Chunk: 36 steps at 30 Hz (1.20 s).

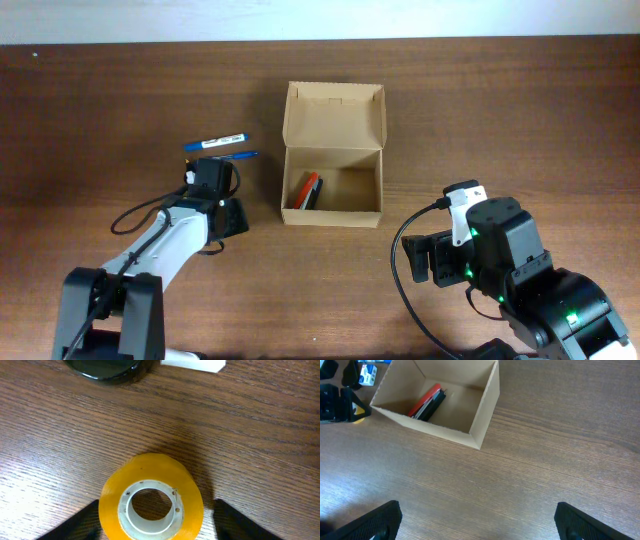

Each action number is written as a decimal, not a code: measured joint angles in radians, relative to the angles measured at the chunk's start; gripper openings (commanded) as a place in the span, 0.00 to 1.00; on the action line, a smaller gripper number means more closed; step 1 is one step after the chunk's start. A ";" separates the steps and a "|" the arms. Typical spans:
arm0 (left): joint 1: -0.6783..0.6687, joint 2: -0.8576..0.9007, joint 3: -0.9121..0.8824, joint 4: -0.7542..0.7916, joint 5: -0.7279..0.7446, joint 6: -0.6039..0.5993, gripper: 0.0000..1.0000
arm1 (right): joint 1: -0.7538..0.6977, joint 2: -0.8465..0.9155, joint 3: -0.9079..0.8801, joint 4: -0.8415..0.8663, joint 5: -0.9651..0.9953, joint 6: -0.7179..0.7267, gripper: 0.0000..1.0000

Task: Pack container
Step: 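Move the left gripper to the yellow tape roll and grasp it, then place the yellow tape roll in the box's right side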

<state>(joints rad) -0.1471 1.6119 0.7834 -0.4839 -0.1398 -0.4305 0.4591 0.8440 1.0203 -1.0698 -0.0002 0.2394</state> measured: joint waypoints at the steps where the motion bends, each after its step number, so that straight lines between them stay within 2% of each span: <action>1: 0.002 0.000 0.000 0.001 0.000 -0.002 0.54 | 0.000 0.000 0.000 0.000 0.000 0.000 0.99; 4: 0.006 0.000 0.000 0.003 -0.001 -0.001 0.45 | 0.000 0.000 0.000 0.000 0.000 0.000 0.99; 10: 0.006 0.000 0.003 -0.005 0.000 -0.001 0.43 | 0.000 0.000 0.000 0.000 0.000 0.000 0.99; 16: -0.015 -0.034 0.198 -0.204 0.000 -0.001 0.43 | 0.000 0.000 -0.001 0.000 0.000 0.000 0.99; 19: -0.096 -0.072 0.385 -0.278 0.000 0.000 0.43 | 0.000 0.000 -0.002 0.000 0.000 0.000 0.99; 24: -0.291 -0.061 0.595 -0.266 0.006 0.023 0.43 | 0.000 0.000 -0.002 0.001 0.000 0.000 0.99; 26: -0.350 -0.003 0.658 -0.251 0.026 0.051 0.43 | 0.000 0.000 -0.002 0.001 0.000 0.000 0.99; 32: -0.475 0.269 0.754 -0.230 0.106 0.184 0.43 | 0.000 0.000 -0.003 0.000 0.000 0.000 0.99; 36: -0.552 0.303 0.758 -0.229 0.134 0.282 0.44 | 0.000 0.000 -0.003 0.000 0.000 0.000 0.99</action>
<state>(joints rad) -0.6987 1.9152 1.5417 -0.7128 -0.0063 -0.1490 0.4591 0.8440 1.0176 -1.0698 -0.0002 0.2394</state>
